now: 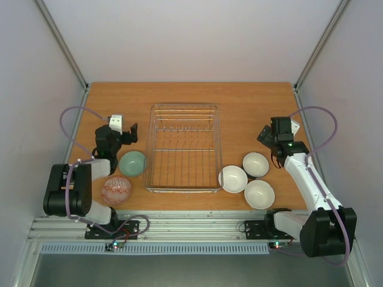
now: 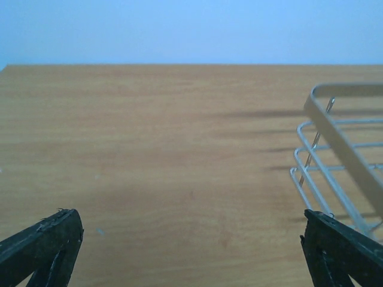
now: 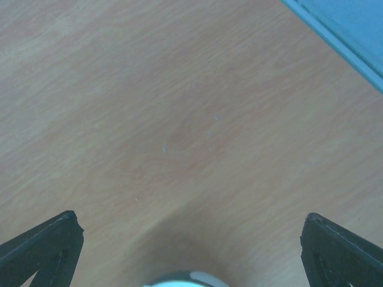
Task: Load the bowls into the dish rack
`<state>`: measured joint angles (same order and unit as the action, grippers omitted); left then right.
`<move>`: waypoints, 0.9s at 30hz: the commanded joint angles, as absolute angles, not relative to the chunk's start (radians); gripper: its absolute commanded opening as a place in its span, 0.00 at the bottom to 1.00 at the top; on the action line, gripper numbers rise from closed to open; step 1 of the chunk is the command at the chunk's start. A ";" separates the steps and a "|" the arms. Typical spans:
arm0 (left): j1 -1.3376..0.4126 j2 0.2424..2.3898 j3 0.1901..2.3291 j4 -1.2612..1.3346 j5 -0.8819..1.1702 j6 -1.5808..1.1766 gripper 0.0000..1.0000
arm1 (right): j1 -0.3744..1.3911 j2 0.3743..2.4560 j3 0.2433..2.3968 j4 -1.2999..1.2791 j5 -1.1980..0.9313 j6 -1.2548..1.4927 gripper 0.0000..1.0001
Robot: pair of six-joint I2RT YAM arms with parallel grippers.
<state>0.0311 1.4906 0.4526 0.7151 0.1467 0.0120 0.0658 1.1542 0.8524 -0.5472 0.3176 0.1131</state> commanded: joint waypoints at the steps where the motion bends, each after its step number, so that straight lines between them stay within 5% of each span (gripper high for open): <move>1: 0.028 1.441 0.496 0.635 0.136 0.027 0.99 | 0.071 1.084 0.855 -0.663 0.316 0.112 0.99; 14: 0.028 1.361 0.798 0.061 0.370 0.130 1.00 | 0.069 1.014 0.750 -0.691 0.207 0.117 0.98; 18: 0.028 1.373 0.829 0.006 0.476 0.120 0.99 | 0.070 1.018 0.729 -0.693 0.162 0.114 0.85; 23: 0.024 1.383 0.857 -0.062 0.415 0.151 0.99 | 0.071 1.012 0.677 -0.677 0.128 0.141 0.57; 27: 0.023 1.380 0.846 -0.076 0.413 0.171 0.99 | 0.069 1.031 0.653 -0.681 0.137 0.157 0.56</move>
<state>0.0257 1.3754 0.8261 -0.0341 0.4038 0.1383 0.0666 1.0210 0.6712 -0.6743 0.1486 0.1329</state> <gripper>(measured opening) 0.995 0.558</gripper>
